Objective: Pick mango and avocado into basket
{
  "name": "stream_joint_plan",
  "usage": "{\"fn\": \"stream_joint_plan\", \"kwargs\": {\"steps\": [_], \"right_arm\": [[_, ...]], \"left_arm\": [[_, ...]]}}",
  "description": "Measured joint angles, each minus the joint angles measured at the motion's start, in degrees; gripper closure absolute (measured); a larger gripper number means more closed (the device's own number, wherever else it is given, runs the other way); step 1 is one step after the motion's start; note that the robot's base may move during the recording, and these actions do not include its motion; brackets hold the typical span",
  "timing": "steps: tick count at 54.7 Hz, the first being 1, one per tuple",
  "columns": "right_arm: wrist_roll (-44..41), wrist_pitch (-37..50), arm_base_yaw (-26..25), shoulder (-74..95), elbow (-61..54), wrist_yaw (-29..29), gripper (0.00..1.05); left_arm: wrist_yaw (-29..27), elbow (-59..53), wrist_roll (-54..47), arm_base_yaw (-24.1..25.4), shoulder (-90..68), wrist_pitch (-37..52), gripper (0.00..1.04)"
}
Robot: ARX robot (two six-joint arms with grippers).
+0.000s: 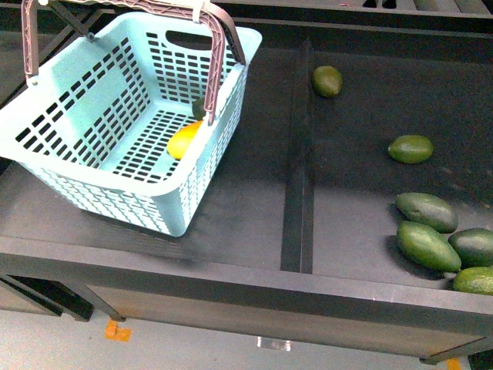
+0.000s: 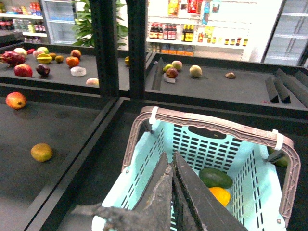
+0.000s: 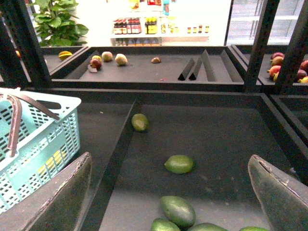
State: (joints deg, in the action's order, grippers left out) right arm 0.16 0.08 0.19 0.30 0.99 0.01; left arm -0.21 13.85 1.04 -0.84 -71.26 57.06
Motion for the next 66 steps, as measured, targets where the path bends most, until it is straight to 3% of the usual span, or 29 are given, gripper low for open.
{"fn": "stream_joint_plan", "kwargs": {"steps": [17, 66], "right_arm": [[0.0, 0.0, 0.0, 0.0, 0.0, 0.0, 0.09], [0.0, 0.0, 0.0, 0.0, 0.0, 0.0, 0.09]], "left_arm": [[0.2, -8.5, -0.2, 0.7, 9.2, -0.8, 1.03], [0.2, -13.0, -0.4, 0.7, 49.7, -35.6, 1.03]]}}
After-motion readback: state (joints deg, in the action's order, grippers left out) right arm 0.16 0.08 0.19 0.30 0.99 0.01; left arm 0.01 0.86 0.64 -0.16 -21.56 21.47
